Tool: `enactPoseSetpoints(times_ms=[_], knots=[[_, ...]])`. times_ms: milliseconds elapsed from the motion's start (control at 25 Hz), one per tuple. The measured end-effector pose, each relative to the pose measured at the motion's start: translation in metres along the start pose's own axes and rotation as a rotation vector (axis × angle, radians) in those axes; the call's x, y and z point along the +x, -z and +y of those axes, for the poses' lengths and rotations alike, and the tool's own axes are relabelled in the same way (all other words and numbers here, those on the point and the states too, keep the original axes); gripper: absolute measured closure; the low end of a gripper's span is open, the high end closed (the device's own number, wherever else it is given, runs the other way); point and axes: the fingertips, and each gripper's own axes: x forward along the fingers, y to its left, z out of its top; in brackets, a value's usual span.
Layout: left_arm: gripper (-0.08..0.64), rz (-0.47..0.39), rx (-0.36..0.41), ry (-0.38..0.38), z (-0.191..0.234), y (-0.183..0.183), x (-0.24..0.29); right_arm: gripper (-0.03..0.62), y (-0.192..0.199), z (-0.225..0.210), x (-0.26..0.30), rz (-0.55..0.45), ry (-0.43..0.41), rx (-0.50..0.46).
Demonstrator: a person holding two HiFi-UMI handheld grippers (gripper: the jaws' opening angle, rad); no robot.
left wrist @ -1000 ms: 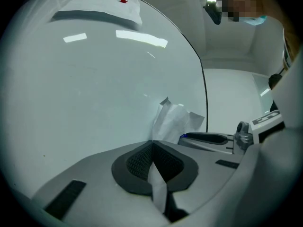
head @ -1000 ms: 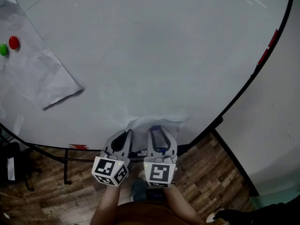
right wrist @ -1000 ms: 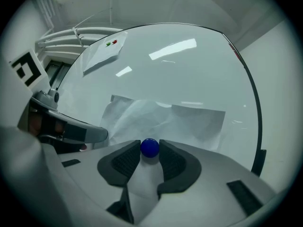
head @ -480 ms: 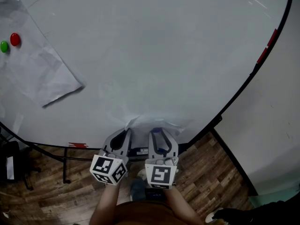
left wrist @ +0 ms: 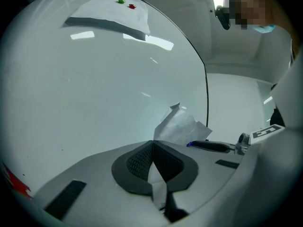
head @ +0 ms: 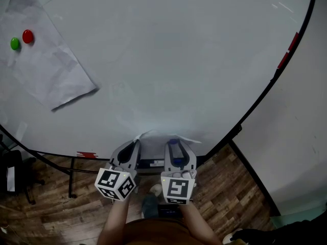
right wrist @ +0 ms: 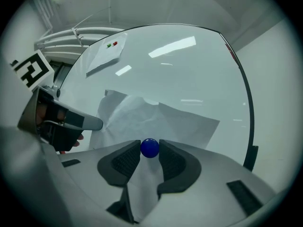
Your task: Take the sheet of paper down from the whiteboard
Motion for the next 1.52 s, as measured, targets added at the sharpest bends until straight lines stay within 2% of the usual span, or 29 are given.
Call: enactPoseSetpoints(times_ms=[720,1320,1520], knots=[[0.535,-0.062,-0.091,-0.063,0.024,-0.021,-0.036,0.456,0.002,-0.008,-0.015,0.011,0.018,0.032],[0.535,-0.119,-0.127,-0.148,0.056,-0.038,-0.063,0.456,0.004,-0.011,-0.014,0.020,0.020,0.057],[0.537,-0.117,-0.115,-0.166,0.059,-0.038,-0.067,0.456,0.005,-0.013,-0.018,0.024,0.024,0.059]])
